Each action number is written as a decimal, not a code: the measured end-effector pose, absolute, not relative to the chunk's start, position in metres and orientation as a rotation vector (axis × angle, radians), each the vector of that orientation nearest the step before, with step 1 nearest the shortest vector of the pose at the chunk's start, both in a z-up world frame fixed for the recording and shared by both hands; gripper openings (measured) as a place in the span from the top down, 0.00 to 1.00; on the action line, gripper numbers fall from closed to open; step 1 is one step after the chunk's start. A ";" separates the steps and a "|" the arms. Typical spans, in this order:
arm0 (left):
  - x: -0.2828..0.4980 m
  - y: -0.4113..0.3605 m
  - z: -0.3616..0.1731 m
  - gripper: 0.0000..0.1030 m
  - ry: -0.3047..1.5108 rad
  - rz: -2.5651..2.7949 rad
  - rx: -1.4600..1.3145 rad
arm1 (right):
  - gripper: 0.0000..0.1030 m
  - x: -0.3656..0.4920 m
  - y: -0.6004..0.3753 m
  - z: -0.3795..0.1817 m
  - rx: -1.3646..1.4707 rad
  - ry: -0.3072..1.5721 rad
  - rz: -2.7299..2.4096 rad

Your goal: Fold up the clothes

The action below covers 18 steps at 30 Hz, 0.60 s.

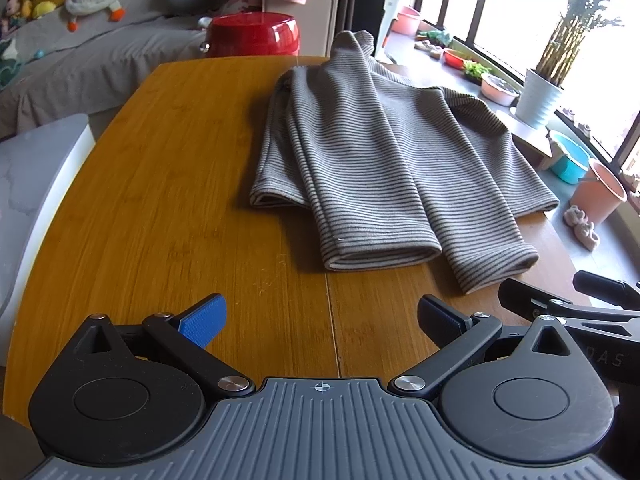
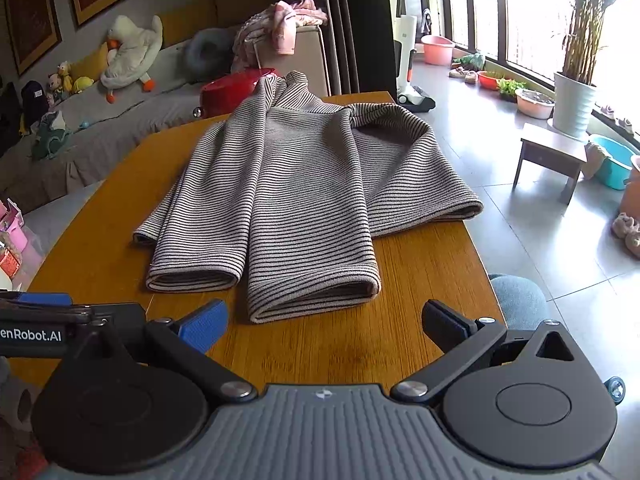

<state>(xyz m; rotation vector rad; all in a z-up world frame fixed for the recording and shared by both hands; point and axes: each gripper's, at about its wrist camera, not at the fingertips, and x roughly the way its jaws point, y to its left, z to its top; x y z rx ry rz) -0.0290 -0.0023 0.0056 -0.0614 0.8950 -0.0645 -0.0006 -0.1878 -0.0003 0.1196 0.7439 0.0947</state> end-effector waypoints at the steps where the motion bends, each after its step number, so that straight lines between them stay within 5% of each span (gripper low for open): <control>1: -0.029 -0.002 0.006 0.00 0.894 -0.065 -0.063 | 0.00 -0.001 -0.188 0.001 0.118 0.740 0.095; 18: -0.025 -0.003 0.007 0.00 0.887 -0.069 -0.072 | 0.00 -0.004 -0.188 0.008 0.104 0.722 0.097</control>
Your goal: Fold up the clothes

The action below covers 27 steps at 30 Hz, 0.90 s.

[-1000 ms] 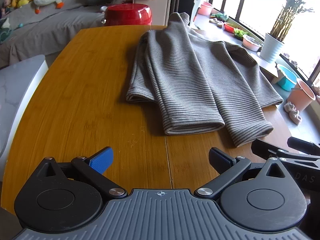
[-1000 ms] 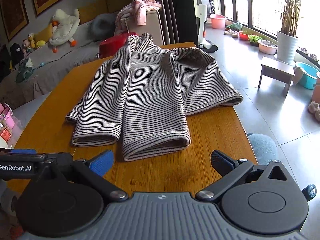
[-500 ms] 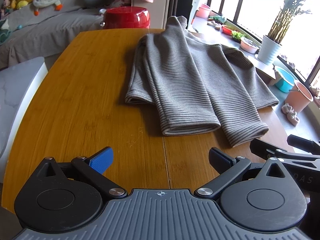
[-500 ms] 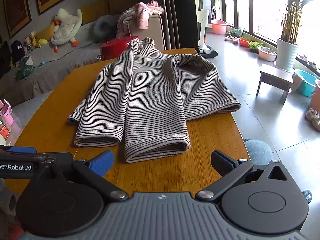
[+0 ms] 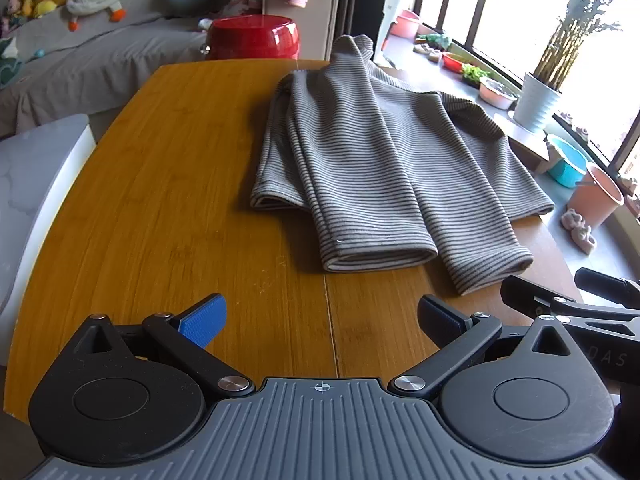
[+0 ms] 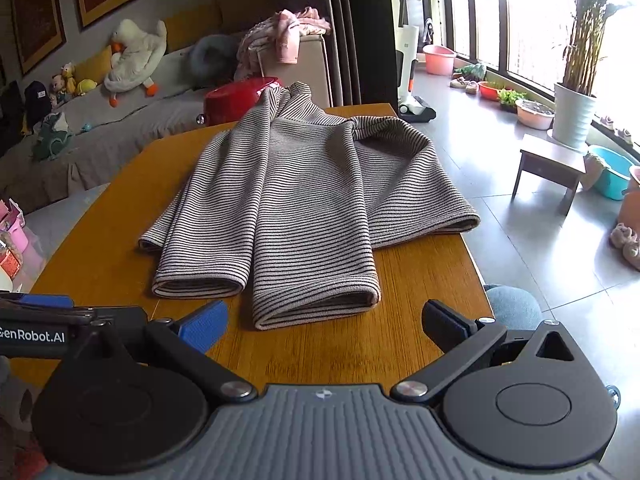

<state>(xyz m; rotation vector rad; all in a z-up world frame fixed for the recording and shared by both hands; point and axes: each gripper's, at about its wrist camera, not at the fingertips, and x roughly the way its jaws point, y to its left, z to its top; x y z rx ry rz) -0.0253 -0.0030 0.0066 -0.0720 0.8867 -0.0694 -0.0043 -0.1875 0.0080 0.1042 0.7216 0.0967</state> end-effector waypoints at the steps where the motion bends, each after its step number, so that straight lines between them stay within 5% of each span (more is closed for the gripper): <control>1: -0.025 -0.003 0.007 0.00 0.888 -0.069 -0.073 | 0.00 -0.004 -0.188 0.008 0.105 0.722 0.097; 27: 0.015 0.001 -0.019 0.00 0.947 -0.151 -0.101 | 0.00 0.031 -0.200 -0.014 0.108 0.803 0.090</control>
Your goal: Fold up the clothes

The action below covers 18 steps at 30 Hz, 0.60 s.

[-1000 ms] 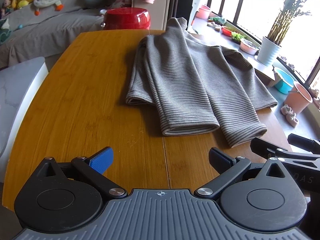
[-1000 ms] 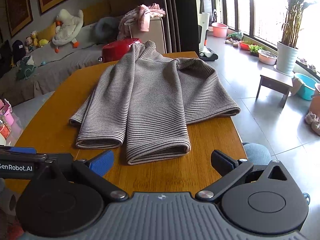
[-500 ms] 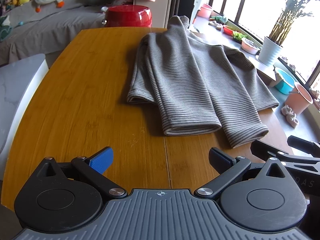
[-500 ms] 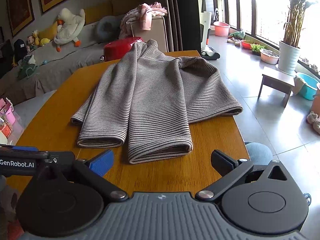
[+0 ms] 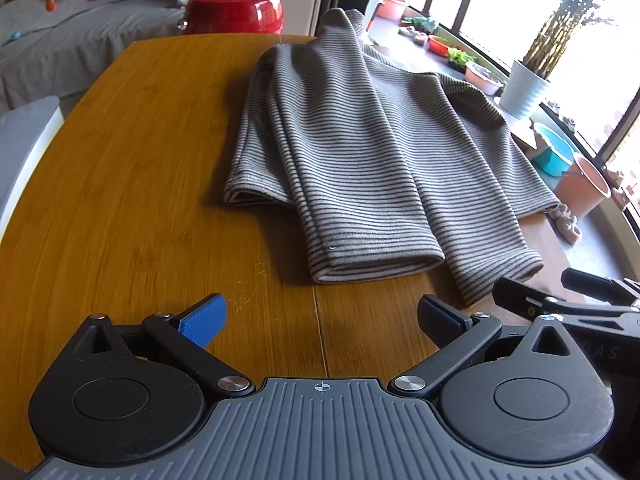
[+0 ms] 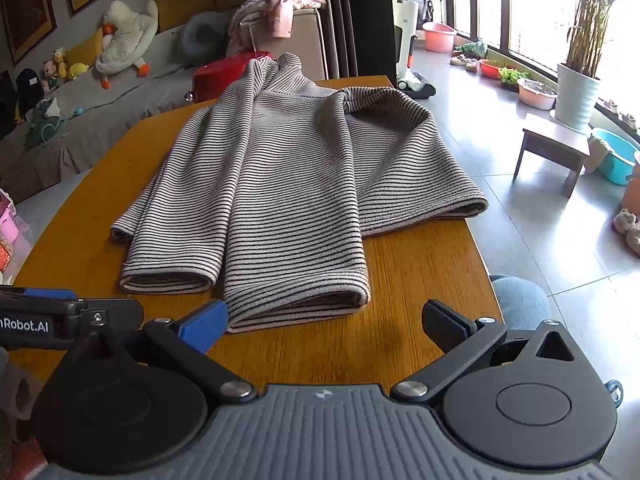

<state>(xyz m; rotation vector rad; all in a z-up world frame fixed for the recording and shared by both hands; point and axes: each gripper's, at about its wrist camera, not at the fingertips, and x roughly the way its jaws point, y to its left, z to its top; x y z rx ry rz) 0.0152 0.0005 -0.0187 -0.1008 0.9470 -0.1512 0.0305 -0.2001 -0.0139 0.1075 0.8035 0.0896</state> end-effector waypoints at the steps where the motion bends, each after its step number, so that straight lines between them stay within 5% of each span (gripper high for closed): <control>1: 0.019 0.000 -0.021 0.00 0.949 -0.160 -0.095 | 0.00 0.035 -0.203 -0.015 0.121 0.806 0.089; 18: 0.162 0.000 -0.011 0.00 0.774 -0.383 -0.244 | 0.00 0.154 -0.222 0.004 0.213 0.686 0.132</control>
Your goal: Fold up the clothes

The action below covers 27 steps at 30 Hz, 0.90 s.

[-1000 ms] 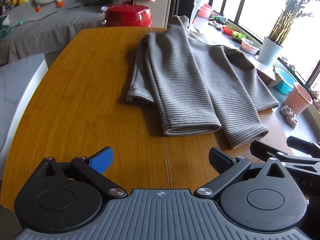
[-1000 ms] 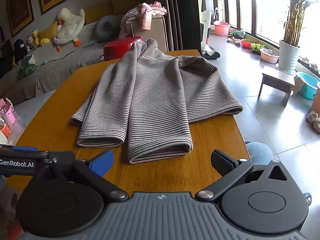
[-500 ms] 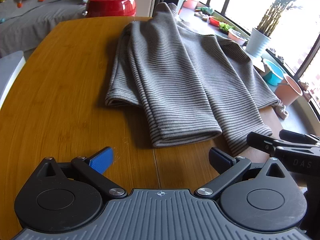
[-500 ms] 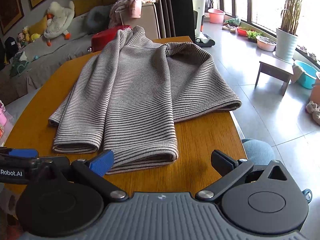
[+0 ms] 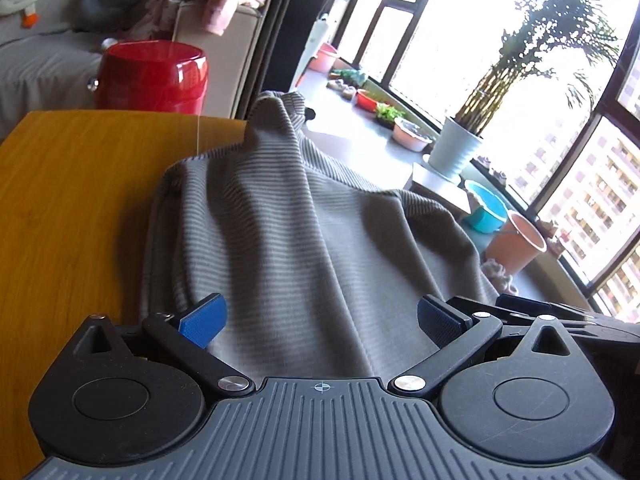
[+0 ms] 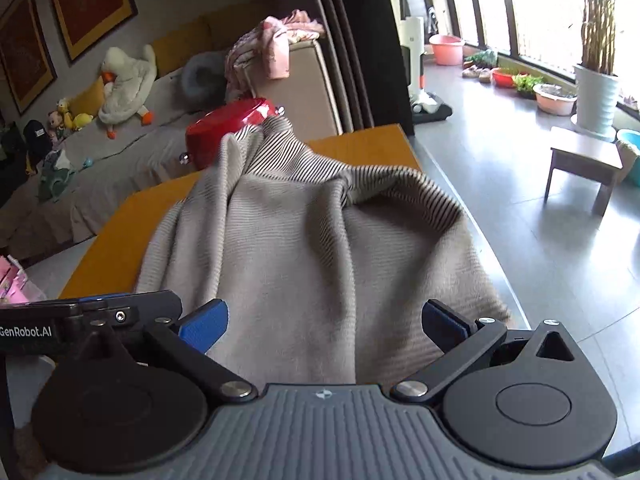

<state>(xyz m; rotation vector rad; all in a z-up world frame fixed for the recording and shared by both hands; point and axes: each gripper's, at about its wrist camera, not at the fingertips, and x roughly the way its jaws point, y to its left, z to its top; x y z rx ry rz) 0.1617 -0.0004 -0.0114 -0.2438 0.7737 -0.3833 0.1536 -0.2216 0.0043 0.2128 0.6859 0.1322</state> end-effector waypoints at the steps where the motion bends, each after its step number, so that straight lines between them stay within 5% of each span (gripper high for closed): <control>1: 0.173 0.001 -0.013 0.00 0.779 -0.385 -0.264 | 0.00 0.162 -0.221 0.008 0.205 0.658 0.114; 6: 0.199 0.012 -0.033 0.00 0.805 -0.400 -0.318 | 0.00 0.199 -0.236 0.026 0.292 0.550 0.041; 13: 0.177 0.006 -0.040 0.00 0.692 -0.489 -0.175 | 0.00 0.260 -0.232 -0.029 0.546 0.718 0.152; 27: 0.132 0.079 -0.042 0.00 0.733 -0.541 -0.344 | 0.00 0.221 -0.182 -0.032 0.498 0.740 0.281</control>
